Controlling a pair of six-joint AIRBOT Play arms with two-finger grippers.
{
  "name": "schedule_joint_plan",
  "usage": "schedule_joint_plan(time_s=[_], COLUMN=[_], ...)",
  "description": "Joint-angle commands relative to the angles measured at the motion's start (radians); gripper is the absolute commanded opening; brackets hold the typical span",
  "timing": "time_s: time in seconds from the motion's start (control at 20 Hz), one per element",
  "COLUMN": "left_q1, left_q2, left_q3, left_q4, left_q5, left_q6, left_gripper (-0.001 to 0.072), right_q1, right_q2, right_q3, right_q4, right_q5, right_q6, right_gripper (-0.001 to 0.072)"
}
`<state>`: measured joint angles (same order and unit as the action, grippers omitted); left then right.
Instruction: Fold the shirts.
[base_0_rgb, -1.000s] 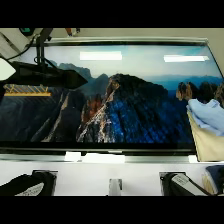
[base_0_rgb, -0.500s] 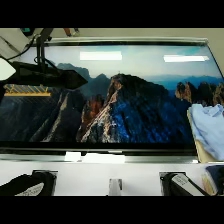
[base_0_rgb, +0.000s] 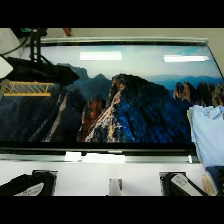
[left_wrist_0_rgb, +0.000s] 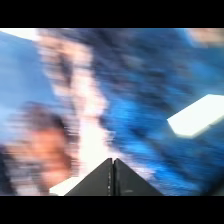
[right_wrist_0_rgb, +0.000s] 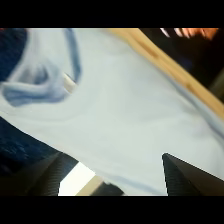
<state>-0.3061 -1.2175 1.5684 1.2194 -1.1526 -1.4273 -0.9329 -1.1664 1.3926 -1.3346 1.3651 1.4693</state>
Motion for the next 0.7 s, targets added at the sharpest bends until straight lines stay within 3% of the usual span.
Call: schedule_joint_plan(time_s=[0.0, 0.05, 0.15, 0.2, 0.3, 0.35, 0.4, 0.55, 0.65], left_q1=[0.002, 0.01, 0.048, 0.064, 0.083, 0.084, 0.082, 0.076, 0.076], left_q2=[-0.038, -0.061, -0.107, -0.137, -0.198, -0.208, -0.188, -0.066, -0.063], left_q3=[0.134, 0.158, 0.155, 0.145, 0.095, 0.044, -0.026, -0.215, -0.232], left_q4=[0.524, 0.626, 0.631, 0.603, 0.546, 0.546, 0.545, 0.546, 0.546], left_q5=[-0.069, -0.092, -0.145, -0.204, -0.423, -0.483, -0.456, -0.219, -0.227], left_q6=[-0.123, -0.167, -0.22, -0.22, -0.219, -0.211, -0.219, -0.316, -0.313], left_gripper=[0.0031, 0.0032, 0.0038, 0.0135, 0.0638, 0.0666, 0.0665, 0.0665, 0.0666], right_q1=[0.208, 0.316, 0.528, 0.61, 0.74, 0.795, 0.84, 0.913, 0.925], right_q2=[0.001, 0.001, -0.033, -0.067, -0.154, -0.197, -0.232, -0.274, -0.272], right_q3=[0.138, 0.145, 0.145, 0.145, 0.145, 0.145, 0.145, 0.145, 0.146], right_q4=[0.03, -0.019, -0.132, -0.15, -0.14, -0.132, -0.134, -0.134, -0.133], right_q5=[-0.172, -0.194, -0.158, -0.108, 0.03, 0.099, 0.151, 0.203, 0.202], right_q6=[-0.057, -0.036, 0.074, 0.123, 0.191, 0.204, 0.204, 0.207, 0.207], right_gripper=[0.0609, 0.0609, 0.061, 0.0613, 0.0656, 0.0685, 0.0693, 0.0699, 0.0687])
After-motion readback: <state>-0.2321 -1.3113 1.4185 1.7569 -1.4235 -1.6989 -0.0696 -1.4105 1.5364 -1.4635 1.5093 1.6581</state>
